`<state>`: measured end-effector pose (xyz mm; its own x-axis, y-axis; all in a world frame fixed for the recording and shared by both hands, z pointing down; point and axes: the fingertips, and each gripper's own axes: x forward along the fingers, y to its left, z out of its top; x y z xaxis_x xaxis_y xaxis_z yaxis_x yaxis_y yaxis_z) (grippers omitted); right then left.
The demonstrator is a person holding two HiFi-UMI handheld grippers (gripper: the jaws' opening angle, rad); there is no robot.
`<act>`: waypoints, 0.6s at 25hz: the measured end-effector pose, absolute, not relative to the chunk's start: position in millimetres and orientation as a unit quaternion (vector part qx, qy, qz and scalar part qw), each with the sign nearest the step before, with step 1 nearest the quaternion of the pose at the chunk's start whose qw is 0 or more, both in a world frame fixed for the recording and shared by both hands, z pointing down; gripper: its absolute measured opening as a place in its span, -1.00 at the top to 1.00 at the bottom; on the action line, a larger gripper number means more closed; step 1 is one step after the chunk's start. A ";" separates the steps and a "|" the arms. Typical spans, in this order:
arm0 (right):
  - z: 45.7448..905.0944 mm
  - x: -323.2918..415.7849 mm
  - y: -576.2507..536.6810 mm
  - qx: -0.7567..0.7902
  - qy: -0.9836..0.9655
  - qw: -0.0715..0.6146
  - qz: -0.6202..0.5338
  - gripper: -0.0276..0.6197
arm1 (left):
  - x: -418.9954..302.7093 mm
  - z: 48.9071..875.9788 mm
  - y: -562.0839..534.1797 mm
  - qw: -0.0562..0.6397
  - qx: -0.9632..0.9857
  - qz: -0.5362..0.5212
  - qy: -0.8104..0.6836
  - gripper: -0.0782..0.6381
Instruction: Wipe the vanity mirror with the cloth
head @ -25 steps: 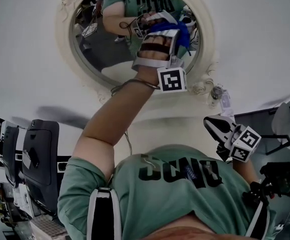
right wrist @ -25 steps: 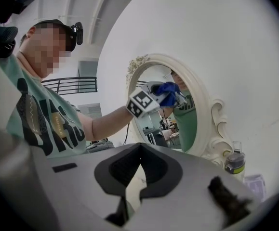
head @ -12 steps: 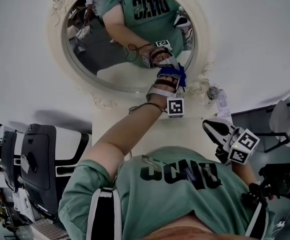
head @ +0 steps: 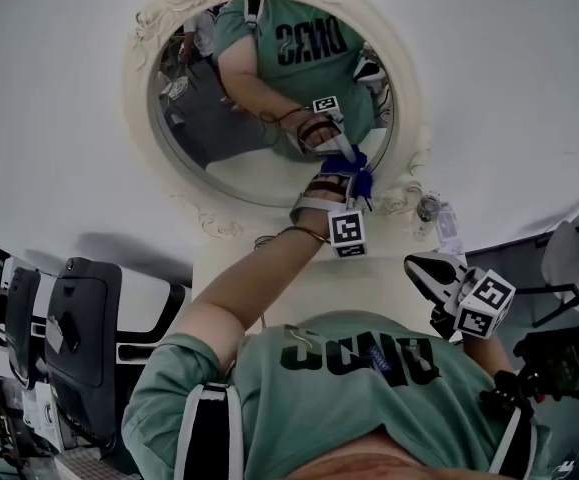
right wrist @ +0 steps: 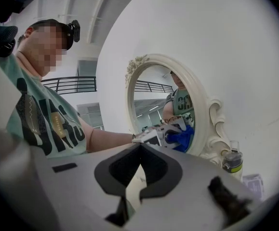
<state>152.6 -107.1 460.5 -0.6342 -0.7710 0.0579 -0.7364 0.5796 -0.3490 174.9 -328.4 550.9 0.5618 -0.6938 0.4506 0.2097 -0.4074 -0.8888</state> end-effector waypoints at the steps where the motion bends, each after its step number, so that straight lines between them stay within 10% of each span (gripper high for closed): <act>1: 460.0 153.1 -107.5 -0.424 0.888 0.050 -0.172 0.90 | 171.8 529.6 -329.7 0.513 -0.725 -0.420 0.186 0.55; 15: 447.9 138.9 -114.1 -0.403 0.900 0.054 -0.159 0.90 | 131.5 160.1 -361.3 0.570 -0.684 -0.223 0.397 0.55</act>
